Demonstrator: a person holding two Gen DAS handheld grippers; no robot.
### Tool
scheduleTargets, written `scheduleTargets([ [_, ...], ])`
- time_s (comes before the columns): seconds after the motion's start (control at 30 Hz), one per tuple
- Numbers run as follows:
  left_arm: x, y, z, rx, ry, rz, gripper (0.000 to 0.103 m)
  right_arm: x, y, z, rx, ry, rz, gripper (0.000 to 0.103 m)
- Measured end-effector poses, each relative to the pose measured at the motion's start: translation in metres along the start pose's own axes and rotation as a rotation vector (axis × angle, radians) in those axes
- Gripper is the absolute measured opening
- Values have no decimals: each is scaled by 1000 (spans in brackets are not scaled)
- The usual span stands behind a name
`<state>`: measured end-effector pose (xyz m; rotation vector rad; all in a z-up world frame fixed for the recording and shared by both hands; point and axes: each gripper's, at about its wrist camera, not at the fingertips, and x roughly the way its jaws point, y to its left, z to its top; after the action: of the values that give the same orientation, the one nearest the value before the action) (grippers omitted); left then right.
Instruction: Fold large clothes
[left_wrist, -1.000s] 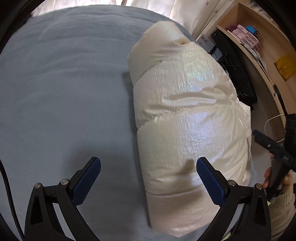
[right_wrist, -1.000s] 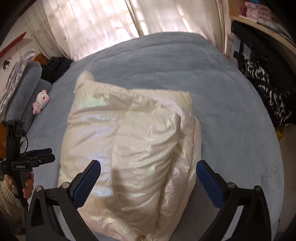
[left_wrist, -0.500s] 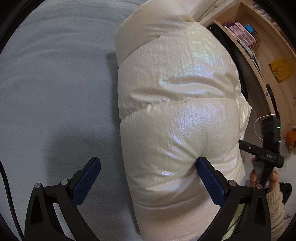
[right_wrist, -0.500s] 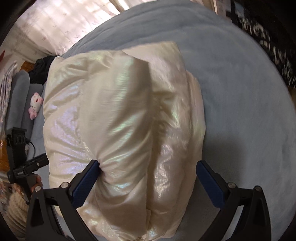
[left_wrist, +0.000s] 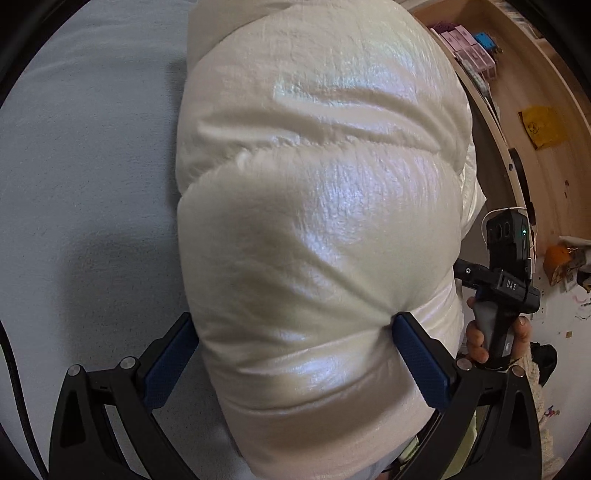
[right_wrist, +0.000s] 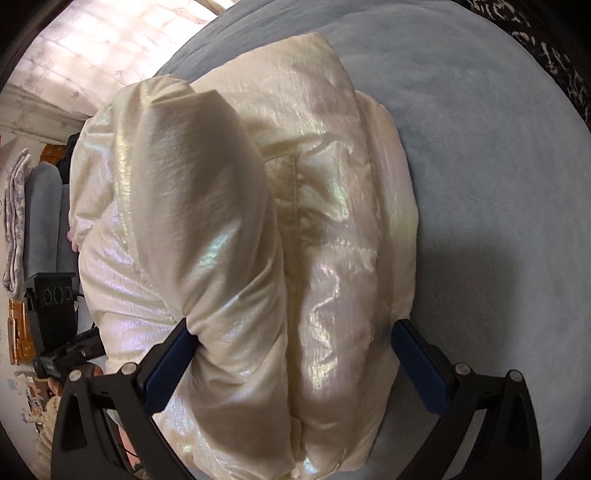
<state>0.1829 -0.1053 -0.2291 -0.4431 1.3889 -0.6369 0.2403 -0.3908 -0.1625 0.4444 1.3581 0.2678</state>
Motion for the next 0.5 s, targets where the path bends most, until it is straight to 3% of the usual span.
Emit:
scheduleTargets([
  [0.2, 0, 5, 2, -7, 15, -2, 103, 11, -22, -4, 95, 22, 115, 103],
  [0.37, -3, 4, 2, 5, 21, 9, 103, 3, -26, -5, 87, 35, 103, 103],
  [0.5, 3, 2, 7, -3, 22, 5, 103, 12, -36, 1, 108, 55, 168, 103],
])
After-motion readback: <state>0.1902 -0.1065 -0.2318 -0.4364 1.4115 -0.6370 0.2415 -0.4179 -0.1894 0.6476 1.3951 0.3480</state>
